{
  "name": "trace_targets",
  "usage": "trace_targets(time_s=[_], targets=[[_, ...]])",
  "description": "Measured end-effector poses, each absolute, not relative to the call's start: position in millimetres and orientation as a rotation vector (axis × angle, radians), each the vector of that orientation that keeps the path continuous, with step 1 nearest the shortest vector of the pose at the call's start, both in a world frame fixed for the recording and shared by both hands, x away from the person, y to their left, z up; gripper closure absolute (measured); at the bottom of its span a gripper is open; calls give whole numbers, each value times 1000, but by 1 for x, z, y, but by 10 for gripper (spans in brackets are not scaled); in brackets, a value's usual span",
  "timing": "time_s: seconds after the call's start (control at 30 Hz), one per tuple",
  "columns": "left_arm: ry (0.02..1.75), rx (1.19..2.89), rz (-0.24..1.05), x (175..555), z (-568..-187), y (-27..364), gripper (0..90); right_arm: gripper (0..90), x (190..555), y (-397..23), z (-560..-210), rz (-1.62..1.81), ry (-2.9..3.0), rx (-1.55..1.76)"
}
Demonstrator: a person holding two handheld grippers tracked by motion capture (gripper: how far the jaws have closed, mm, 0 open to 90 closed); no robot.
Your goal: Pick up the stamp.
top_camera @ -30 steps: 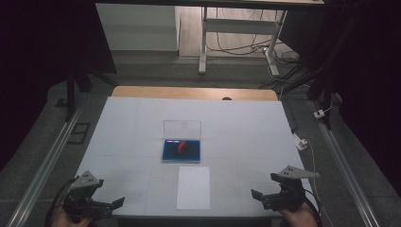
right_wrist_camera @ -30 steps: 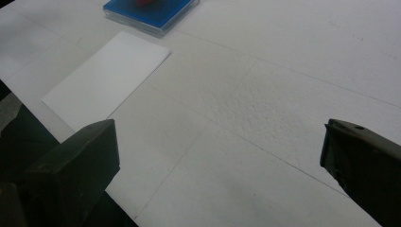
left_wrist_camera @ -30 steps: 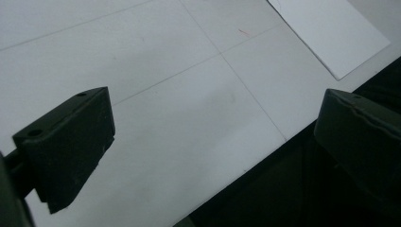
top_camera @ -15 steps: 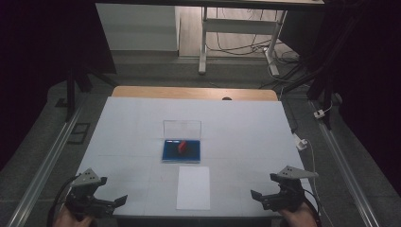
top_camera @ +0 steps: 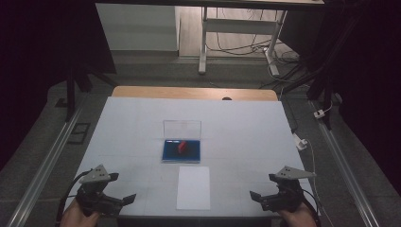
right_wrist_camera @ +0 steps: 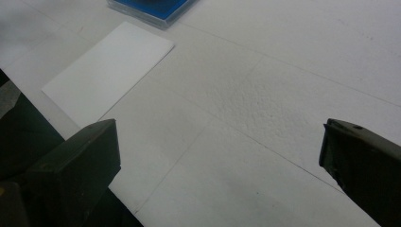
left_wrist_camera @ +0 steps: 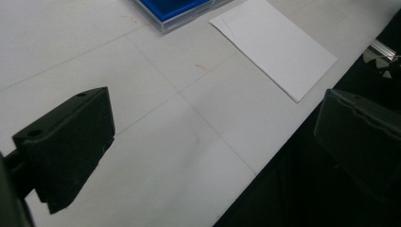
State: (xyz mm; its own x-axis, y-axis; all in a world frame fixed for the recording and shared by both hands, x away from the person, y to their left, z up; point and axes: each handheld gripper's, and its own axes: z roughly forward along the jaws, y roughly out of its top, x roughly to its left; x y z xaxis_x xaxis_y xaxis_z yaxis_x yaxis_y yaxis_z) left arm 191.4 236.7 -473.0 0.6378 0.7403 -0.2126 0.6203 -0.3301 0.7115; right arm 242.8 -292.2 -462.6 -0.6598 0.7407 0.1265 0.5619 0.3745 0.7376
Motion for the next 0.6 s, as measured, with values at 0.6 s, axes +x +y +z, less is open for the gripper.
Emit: trace_targets(time_s=[0.6], targets=[[983, 2054, 191, 224, -471, 215, 0, 0, 243, -292, -463, 1148, 2411, 1157]])
